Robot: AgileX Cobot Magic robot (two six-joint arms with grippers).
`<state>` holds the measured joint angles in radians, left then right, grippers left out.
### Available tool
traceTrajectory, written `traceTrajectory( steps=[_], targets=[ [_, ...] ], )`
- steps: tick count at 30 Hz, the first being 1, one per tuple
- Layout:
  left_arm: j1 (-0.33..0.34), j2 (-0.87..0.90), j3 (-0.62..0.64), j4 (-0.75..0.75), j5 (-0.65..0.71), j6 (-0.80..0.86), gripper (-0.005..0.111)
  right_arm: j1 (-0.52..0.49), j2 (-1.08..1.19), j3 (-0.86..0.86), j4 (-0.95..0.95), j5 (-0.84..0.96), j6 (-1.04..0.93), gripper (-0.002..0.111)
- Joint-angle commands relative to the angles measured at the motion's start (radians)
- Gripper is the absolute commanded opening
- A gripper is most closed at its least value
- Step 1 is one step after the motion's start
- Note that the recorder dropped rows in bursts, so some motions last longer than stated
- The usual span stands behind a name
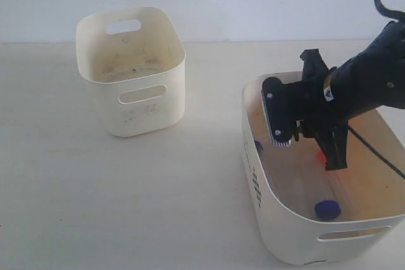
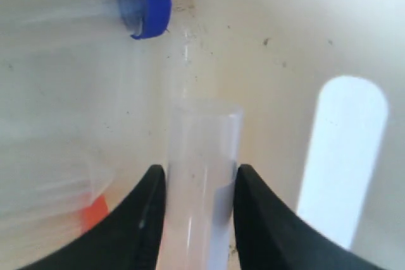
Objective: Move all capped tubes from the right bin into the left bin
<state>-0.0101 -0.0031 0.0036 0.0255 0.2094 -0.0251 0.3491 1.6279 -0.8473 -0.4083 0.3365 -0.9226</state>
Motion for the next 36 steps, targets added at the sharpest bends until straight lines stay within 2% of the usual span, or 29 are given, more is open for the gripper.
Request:
traceTrajectory(
  steps=[1,9,12,18,21,26,29,36],
  targets=[
    [0.0,0.003,-0.004,-0.006,-0.007,-0.01,0.004,0.0,-0.088,0.002,0.003,0.048,0.022,0.0],
    [0.0,0.003,-0.004,-0.006,-0.007,-0.01,0.004,0.0,-0.264,0.0,0.026,-0.03,0.302,0.0],
    [0.0,0.003,-0.004,-0.006,-0.007,-0.01,0.004,0.0,-0.318,-0.005,0.11,-0.129,0.397,0.0],
    [0.0,0.003,-0.004,-0.006,-0.007,-0.01,0.004,0.046,-0.36,-0.005,0.303,-0.362,0.426,0.0],
    [0.0,0.003,-0.004,-0.006,-0.007,-0.01,0.004,0.114,-0.328,-0.005,0.326,-0.454,0.496,0.0],
    [0.0,0.003,-0.004,-0.006,-0.007,-0.01,0.004,0.185,-0.23,-0.023,0.326,-0.696,0.766,0.0],
    [0.0,0.003,-0.004,-0.006,-0.007,-0.01,0.004,0.189,-0.145,-0.089,0.326,-0.734,0.933,0.0],
    [0.0,0.003,-0.004,-0.006,-0.007,-0.01,0.004,0.21,0.039,-0.262,0.322,-0.788,1.114,0.0]
  ],
)
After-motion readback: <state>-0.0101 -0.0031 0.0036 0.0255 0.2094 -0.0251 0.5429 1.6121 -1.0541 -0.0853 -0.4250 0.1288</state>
